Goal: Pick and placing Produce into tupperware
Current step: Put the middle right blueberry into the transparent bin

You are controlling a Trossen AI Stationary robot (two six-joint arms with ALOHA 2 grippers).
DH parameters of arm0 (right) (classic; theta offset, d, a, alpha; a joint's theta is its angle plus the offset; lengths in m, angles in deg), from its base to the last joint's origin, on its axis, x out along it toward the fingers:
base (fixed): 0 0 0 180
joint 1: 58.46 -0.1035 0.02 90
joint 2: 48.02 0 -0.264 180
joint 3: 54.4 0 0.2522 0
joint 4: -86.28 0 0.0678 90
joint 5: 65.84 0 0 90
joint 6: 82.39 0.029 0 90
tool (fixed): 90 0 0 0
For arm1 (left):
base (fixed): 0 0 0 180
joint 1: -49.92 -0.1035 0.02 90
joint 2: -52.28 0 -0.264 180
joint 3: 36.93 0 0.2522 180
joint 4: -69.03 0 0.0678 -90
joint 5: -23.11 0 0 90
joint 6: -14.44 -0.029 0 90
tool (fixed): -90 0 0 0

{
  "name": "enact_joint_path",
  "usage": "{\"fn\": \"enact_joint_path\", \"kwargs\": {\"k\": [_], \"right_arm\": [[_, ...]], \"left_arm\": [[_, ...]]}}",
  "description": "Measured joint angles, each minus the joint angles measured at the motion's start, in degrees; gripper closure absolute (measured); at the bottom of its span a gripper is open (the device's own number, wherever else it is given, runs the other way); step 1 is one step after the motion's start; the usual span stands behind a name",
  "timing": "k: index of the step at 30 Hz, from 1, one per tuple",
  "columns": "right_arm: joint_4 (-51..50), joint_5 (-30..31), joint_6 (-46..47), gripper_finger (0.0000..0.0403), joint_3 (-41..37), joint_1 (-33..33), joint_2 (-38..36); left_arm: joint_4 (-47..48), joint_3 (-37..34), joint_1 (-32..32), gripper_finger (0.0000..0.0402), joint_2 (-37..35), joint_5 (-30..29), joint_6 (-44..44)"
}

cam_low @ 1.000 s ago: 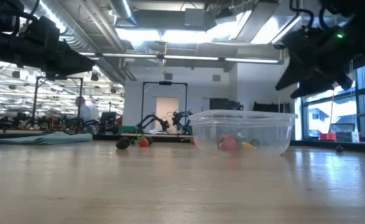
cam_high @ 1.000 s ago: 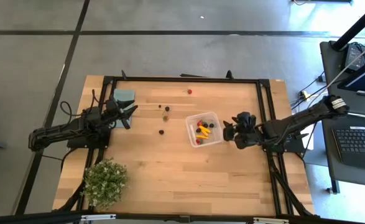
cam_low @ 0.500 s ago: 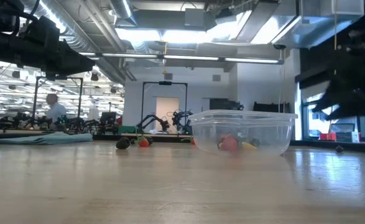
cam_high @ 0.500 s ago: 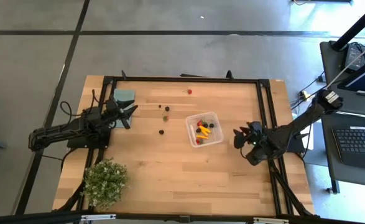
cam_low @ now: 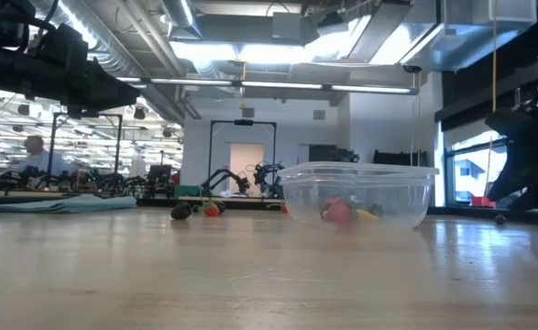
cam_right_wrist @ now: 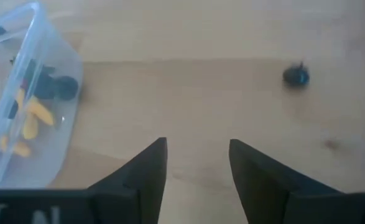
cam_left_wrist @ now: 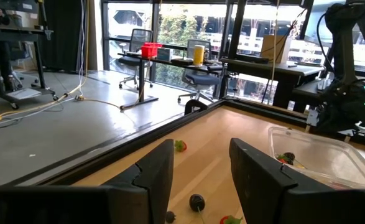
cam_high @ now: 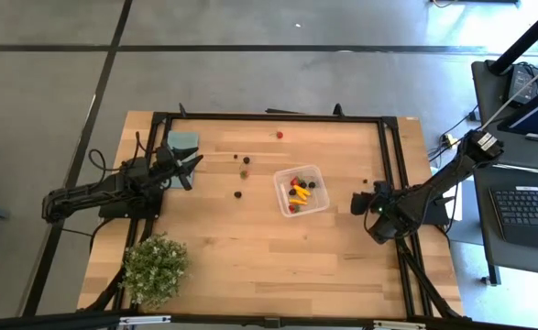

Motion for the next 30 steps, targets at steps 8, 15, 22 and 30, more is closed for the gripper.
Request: {"fn": "enact_joint_path", "kwargs": {"k": [8, 15, 22, 30], "right_arm": [[4.11, -1.11, 5.81, 0.0246, 0.27, 0.04, 0.01], [7.15, 0.04, 3.34, 0.0247, 0.29, 0.04, 0.0], [9.35, 0.13, -6.95, 0.0247, 1.42, 4.72, 0.02], [0.99, 0.2, -16.6, 0.0247, 5.88, 18.13, 0.02]], "left_arm": [[0.0, -0.02, -0.01, 0.0253, 0.0, -0.04, -0.02], [-0.04, -0.01, -0.02, 0.0253, 0.01, -0.44, -0.04], [-0.13, -0.02, -0.02, 0.0253, 0.0, -1.9, -0.04], [-0.15, -0.01, 0.0, 0.0253, 0.01, -1.9, 0.0]]}}
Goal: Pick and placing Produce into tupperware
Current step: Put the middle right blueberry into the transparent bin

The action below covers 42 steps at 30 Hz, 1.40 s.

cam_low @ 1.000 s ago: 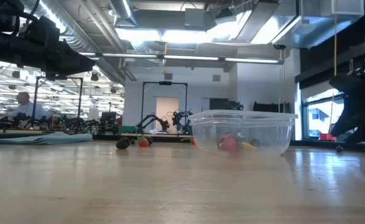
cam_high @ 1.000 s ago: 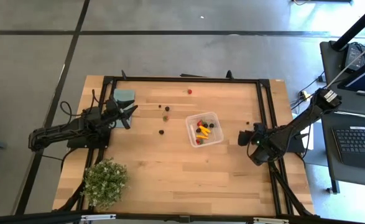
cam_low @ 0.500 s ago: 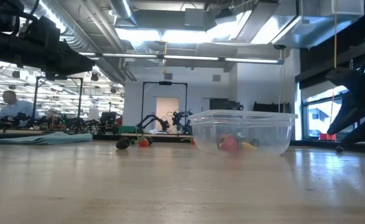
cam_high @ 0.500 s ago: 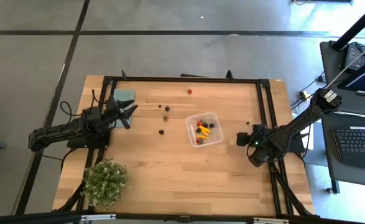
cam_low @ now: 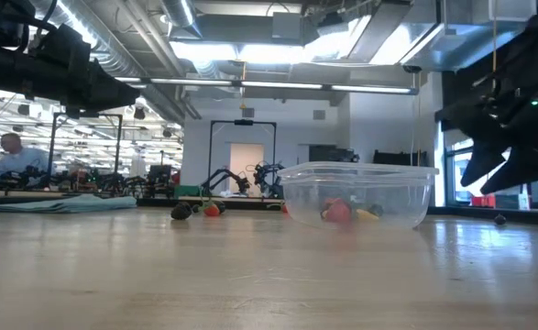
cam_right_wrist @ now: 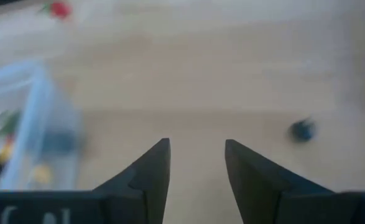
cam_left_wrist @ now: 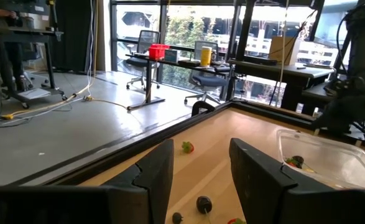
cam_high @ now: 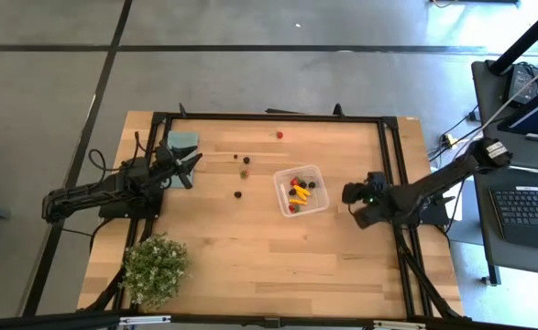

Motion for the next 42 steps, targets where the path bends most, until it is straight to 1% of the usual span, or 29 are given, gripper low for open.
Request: {"fn": "enact_joint_path", "kwargs": {"k": [6, 8, 11, 14, 15, 17, 19, 22, 25, 29, 32, 35, 42], "right_arm": [[-6.85, 0.0, -0.07, 0.0247, 0.36, 7.76, 0.85], [-6.62, -0.02, -0.3, 0.0247, 0.36, 9.26, 2.39], [-2.15, -0.22, -3.14, 0.0247, 0.36, 10.58, 6.27], [1.95, -0.86, -5.55, 0.0247, 0.38, 11.22, 10.78], [1.74, -1.47, -5.47, 0.0247, 0.38, 11.29, 11.86], [-0.38, -3.65, -2.32, 0.0247, 0.4, 11.5, 13.26], [-3.9, -5.73, 1.39, 0.0247, 0.38, 11.51, 14.13], [-3.85, -5.98, 4.42, 0.0247, 0.36, 11.58, 15.11], [-3.13, -6.45, 4.73, 0.0247, 0.38, 11.57, 15.9], [-1.52, -9.66, 2.96, 0.0247, 0.38, 11.55, 16.22], [-1.47, -9.48, 3.46, 0.0247, 0.38, 11.55, 16.59], [-1.39, -8.33, 6.25, 0.0247, 0.38, 12.02, 17.65], [0.3, -8.27, 5.99, 0.0247, 0.67, 15.08, 22.03]], "left_arm": [[0.01, -0.01, -0.02, 0.0253, -0.01, 0.0, -0.02], [0.01, 0.0, 0.0, 0.0253, -0.01, 0.0, -0.02], [0.0, 0.01, -0.02, 0.0253, 0.01, -0.02, -0.04], [0.0, 0.01, -0.01, 0.0253, 0.0, -0.02, -0.02], [-0.01, 0.0, -0.02, 0.0253, 0.0, -0.02, -0.02], [-0.01, 0.0, -0.02, 0.0253, -0.01, -0.02, -0.02], [-0.01, 0.01, 0.0, 0.0253, -0.01, -0.04, -0.02], [-0.01, 0.0, -0.01, 0.0253, 0.0, -0.08, -0.04], [-0.01, 0.0, -0.02, 0.0253, 0.0, -0.08, -0.04], [-0.01, 0.01, -0.02, 0.0253, -0.01, -0.09, -0.02], [-0.01, 0.01, -0.02, 0.0253, 0.0, -0.07, -0.04], [-0.01, 0.01, -0.02, 0.0253, 0.01, -0.07, -0.04], [-0.01, 0.01, -0.01, 0.0253, 0.01, -0.06, -0.04]]}}
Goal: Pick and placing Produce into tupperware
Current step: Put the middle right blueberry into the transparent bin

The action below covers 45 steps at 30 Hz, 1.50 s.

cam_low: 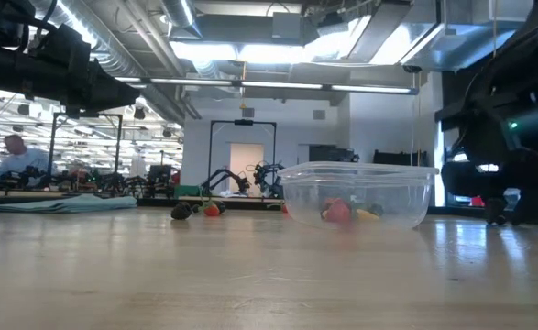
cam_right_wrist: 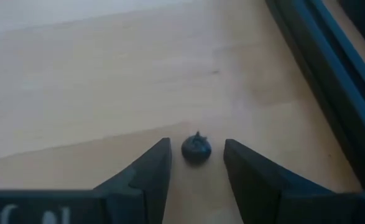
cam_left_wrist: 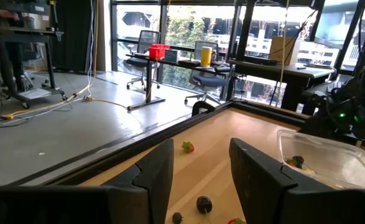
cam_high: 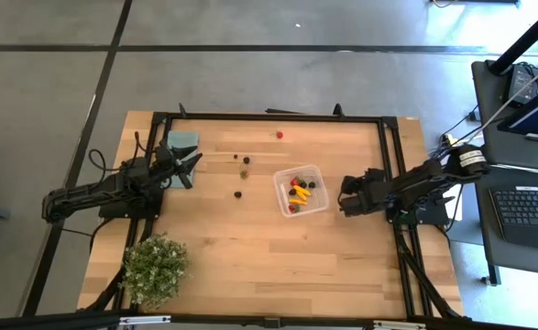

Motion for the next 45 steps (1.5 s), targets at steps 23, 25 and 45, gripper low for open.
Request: {"fn": "enact_joint_path", "kwargs": {"k": [23, 25, 45], "right_arm": [[1.34, 1.32, -2.75, 0.0246, -0.28, 1.35, 2.21], [1.43, 1.29, -2.75, 0.0247, -0.29, 1.35, 2.21], [2.46, 1.25, -2.85, 0.0329, -0.29, 1.37, 2.26]], "left_arm": [[0.0, -0.01, 0.01, 0.0253, 0.0, -0.01, -0.04], [0.0, -0.01, 0.01, 0.0253, 0.0, -0.01, -0.04], [0.0, 0.01, -0.01, 0.0253, 0.0, -0.01, -0.09]]}}
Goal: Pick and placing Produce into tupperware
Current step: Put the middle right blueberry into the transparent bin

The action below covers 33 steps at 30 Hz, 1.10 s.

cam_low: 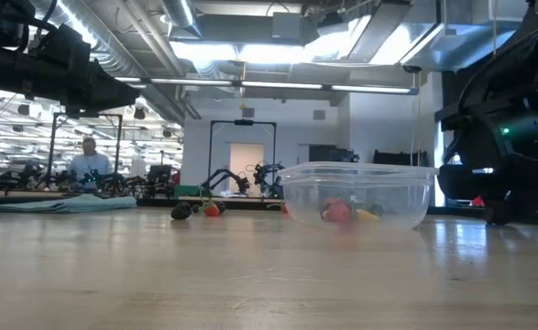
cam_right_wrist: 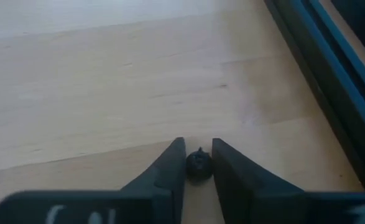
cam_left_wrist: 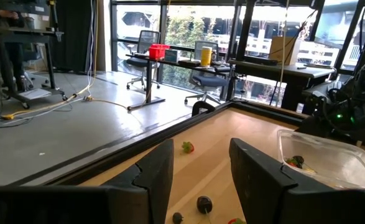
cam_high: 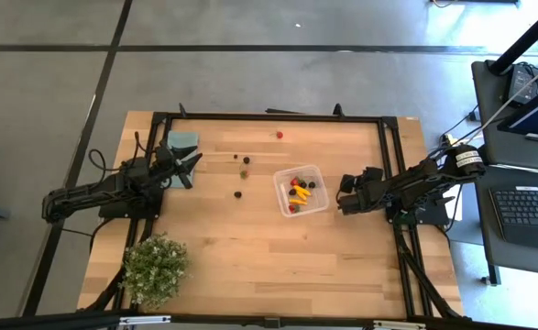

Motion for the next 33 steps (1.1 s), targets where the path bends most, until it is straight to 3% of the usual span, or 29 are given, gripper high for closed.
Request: {"fn": "enact_joint_path", "kwargs": {"k": [11, 17, 23, 27, 33], "right_arm": [[-0.04, 0.0, -0.44, 0.0342, 0.14, -0.17, -0.3], [-0.63, -1.16, -5.56, 0.0345, 5.14, -1.3, -3.25], [-1.96, 4.95, -20.49, 0.0345, 14.2, -1.25, -7.54], [1.16, 5.76, -38.26, 0.0345, 22.14, -1.17, -8.58], [17.14, -2.7, -64.43, 0.0345, 31.3, -1.19, -7.97]], "left_arm": [[0.0, 0.0, 0.01, 0.0253, -0.01, 0.0, -2.8], [0.0, -0.02, 0.02, 0.0253, 0.0, 0.0, -2.92], [-0.02, 0.0, 0.01, 0.0253, 0.01, 0.0, -2.91], [-0.01, -0.01, 0.02, 0.0253, 0.09, 0.01, -2.91], [0.0, -0.02, 0.0, 0.0253, 0.09, 0.02, -2.91]]}}
